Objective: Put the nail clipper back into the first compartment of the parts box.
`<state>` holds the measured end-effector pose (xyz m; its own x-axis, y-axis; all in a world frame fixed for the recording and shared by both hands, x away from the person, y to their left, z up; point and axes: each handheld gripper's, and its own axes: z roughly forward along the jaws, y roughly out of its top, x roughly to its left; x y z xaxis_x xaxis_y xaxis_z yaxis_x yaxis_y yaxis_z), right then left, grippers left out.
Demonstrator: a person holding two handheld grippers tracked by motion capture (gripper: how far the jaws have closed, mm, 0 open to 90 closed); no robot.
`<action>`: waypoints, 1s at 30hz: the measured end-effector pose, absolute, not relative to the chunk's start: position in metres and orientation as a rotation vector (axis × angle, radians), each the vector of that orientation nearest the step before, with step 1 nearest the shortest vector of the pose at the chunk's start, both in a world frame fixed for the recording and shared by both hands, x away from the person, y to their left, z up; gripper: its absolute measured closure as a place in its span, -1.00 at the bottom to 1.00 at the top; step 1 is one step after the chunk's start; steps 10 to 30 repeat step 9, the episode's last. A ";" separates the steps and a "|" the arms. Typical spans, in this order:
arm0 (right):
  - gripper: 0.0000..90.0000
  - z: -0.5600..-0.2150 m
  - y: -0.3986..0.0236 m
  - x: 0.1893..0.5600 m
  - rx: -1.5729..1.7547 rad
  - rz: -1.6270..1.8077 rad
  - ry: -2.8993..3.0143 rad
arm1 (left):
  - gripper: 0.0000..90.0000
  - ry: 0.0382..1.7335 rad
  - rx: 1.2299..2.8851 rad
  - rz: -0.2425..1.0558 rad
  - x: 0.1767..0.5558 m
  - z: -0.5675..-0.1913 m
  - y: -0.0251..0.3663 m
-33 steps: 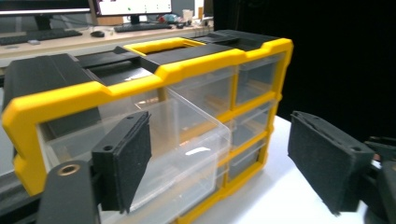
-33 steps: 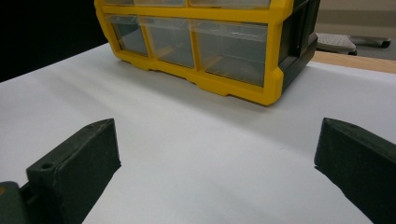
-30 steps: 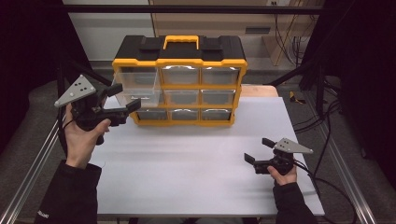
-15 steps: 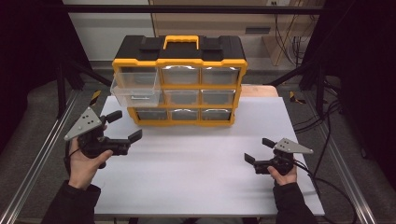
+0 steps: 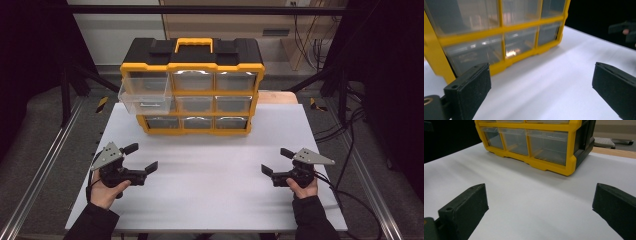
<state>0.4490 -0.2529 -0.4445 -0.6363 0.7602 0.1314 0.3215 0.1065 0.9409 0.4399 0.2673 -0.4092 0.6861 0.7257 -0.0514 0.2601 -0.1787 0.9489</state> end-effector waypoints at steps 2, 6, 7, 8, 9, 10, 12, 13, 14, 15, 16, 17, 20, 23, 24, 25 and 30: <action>-0.99 -0.445 -0.253 0.449 1.058 1.542 2.006 | -0.97 0.803 1.742 0.489 0.440 -0.414 0.269; -0.99 -0.445 -0.253 0.449 1.055 1.541 2.009 | -0.97 0.811 1.758 0.491 0.441 -0.422 0.271; -0.99 -0.445 -0.253 0.449 1.056 1.540 2.010 | -0.97 0.809 1.759 0.496 0.441 -0.424 0.272; -0.99 -0.446 -0.253 0.449 1.056 1.542 2.010 | -0.97 0.811 1.759 0.491 0.442 -0.425 0.272; -0.99 -0.446 -0.253 0.450 1.057 1.543 2.010 | -0.97 0.811 1.761 0.491 0.442 -0.426 0.273; -0.99 -0.446 -0.253 0.450 1.057 1.543 2.010 | -0.97 0.811 1.761 0.491 0.442 -0.426 0.273; -0.99 -0.446 -0.253 0.450 1.057 1.543 2.010 | -0.97 0.811 1.761 0.491 0.442 -0.426 0.273; -0.99 -0.446 -0.253 0.450 1.057 1.543 2.010 | -0.97 0.811 1.761 0.491 0.442 -0.426 0.273; -0.99 -0.446 -0.253 0.450 1.057 1.543 2.010 | -0.97 0.811 1.761 0.491 0.442 -0.426 0.273; -0.99 -0.446 -0.253 0.450 1.057 1.543 2.010 | -0.97 0.811 1.761 0.491 0.442 -0.426 0.273; -0.99 -0.446 -0.253 0.450 1.057 1.543 2.010 | -0.97 0.811 1.761 0.491 0.442 -0.426 0.273; -0.99 -0.446 -0.253 0.450 1.057 1.543 2.010 | -0.97 0.811 1.761 0.491 0.442 -0.426 0.273; -0.99 -0.446 -0.253 0.450 1.057 1.543 2.010 | -0.97 0.811 1.761 0.491 0.442 -0.426 0.273; -0.99 -0.446 -0.253 0.450 1.057 1.543 2.010 | -0.97 0.811 1.761 0.491 0.442 -0.426 0.273; -0.99 -0.446 -0.253 0.450 1.057 1.543 2.010 | -0.97 0.811 1.761 0.491 0.442 -0.426 0.273; -0.99 -0.446 -0.253 0.450 1.057 1.543 2.010 | -0.97 0.811 1.761 0.491 0.442 -0.426 0.273; -0.99 -0.446 -0.253 0.450 1.057 1.543 2.010 | -0.97 0.811 1.761 0.491 0.442 -0.426 0.273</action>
